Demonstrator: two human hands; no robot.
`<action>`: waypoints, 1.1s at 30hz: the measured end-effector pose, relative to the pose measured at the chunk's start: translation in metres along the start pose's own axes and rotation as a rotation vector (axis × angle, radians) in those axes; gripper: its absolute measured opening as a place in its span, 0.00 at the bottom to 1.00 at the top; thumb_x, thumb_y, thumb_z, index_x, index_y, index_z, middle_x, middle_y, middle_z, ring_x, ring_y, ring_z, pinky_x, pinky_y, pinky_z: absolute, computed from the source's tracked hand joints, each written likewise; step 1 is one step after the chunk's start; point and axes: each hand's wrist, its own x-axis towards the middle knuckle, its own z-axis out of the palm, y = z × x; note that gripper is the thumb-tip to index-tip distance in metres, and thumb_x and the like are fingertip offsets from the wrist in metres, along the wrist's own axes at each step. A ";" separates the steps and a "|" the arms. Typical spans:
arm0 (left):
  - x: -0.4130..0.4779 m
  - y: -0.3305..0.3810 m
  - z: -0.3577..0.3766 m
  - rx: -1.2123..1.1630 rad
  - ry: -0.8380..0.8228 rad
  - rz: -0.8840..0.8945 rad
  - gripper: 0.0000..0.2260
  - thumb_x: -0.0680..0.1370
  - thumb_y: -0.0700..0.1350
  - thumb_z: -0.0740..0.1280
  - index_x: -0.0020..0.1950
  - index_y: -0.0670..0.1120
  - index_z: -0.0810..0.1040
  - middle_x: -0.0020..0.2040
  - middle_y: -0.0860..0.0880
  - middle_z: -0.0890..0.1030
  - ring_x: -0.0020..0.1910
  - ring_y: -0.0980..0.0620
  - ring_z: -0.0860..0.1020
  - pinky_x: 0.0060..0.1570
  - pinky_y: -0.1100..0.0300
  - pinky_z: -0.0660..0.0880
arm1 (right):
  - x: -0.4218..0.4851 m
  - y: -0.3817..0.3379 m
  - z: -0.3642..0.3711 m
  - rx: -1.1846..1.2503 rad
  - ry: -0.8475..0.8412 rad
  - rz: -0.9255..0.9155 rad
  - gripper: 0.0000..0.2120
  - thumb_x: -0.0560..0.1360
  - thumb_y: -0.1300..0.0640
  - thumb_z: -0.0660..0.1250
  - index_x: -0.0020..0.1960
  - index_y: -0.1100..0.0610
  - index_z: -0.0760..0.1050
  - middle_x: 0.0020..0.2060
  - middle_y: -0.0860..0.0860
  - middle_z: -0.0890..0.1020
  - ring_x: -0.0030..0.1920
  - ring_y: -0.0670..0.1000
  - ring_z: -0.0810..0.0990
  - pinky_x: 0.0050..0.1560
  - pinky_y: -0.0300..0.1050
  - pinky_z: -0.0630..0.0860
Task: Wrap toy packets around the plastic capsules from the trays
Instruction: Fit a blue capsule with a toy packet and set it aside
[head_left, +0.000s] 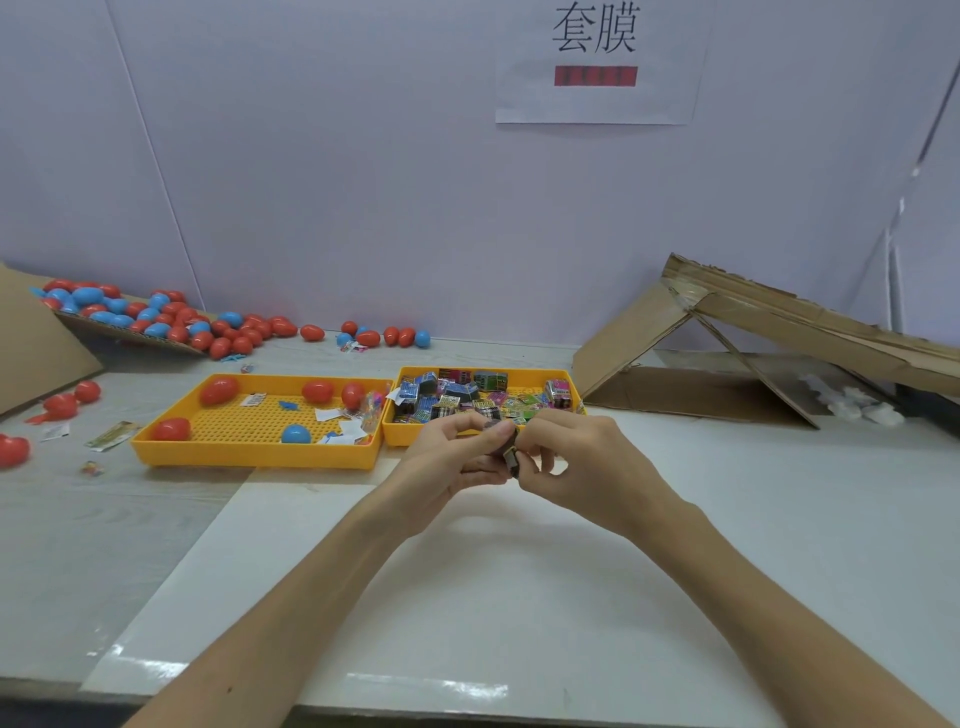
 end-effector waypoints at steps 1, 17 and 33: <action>0.000 0.000 0.000 -0.002 0.003 0.004 0.17 0.73 0.49 0.74 0.54 0.39 0.77 0.43 0.38 0.82 0.37 0.46 0.82 0.42 0.58 0.81 | 0.000 0.000 0.000 -0.011 0.006 -0.001 0.05 0.71 0.68 0.72 0.39 0.62 0.77 0.34 0.52 0.78 0.32 0.53 0.75 0.32 0.51 0.76; 0.000 0.003 0.004 -0.016 0.044 0.060 0.18 0.71 0.49 0.75 0.52 0.38 0.79 0.44 0.38 0.84 0.44 0.41 0.82 0.48 0.54 0.83 | 0.000 -0.002 0.009 -0.068 0.134 0.035 0.07 0.68 0.69 0.71 0.36 0.62 0.74 0.31 0.52 0.75 0.32 0.50 0.67 0.31 0.45 0.71; -0.002 0.004 0.004 -0.131 -0.008 0.023 0.17 0.74 0.48 0.73 0.61 0.43 0.83 0.46 0.41 0.81 0.47 0.41 0.79 0.47 0.57 0.82 | -0.001 -0.001 0.006 0.007 0.088 -0.007 0.05 0.68 0.67 0.68 0.37 0.62 0.73 0.33 0.52 0.76 0.32 0.53 0.71 0.30 0.49 0.74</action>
